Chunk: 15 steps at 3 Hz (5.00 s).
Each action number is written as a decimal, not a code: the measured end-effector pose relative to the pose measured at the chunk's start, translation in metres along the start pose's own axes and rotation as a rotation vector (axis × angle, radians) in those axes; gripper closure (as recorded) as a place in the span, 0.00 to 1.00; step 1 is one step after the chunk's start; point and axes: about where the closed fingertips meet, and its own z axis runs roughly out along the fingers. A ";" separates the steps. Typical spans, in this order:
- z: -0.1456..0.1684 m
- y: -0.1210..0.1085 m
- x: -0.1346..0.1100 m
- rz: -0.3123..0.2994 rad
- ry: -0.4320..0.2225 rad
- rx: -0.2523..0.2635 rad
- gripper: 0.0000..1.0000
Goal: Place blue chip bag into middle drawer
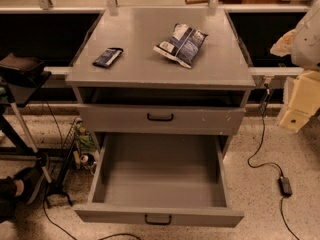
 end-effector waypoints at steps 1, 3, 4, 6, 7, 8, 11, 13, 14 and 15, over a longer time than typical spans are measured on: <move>-0.002 -0.001 -0.001 0.005 -0.008 0.010 0.00; -0.005 -0.059 -0.066 0.101 -0.195 0.114 0.00; 0.000 -0.118 -0.128 0.166 -0.329 0.157 0.00; 0.023 -0.227 -0.211 0.473 -0.504 0.140 0.00; 0.057 -0.253 -0.213 0.681 -0.511 0.059 0.00; 0.089 -0.268 -0.225 0.874 -0.528 -0.021 0.00; 0.148 -0.310 -0.264 1.131 -0.643 0.128 0.00; 0.164 -0.336 -0.274 1.181 -0.487 0.256 0.00; 0.176 -0.330 -0.272 1.223 -0.368 0.235 0.00; 0.175 -0.325 -0.266 1.229 -0.330 0.229 0.00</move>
Offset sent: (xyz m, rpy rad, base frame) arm 0.0535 0.0237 0.0292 0.1547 -0.1455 -0.1289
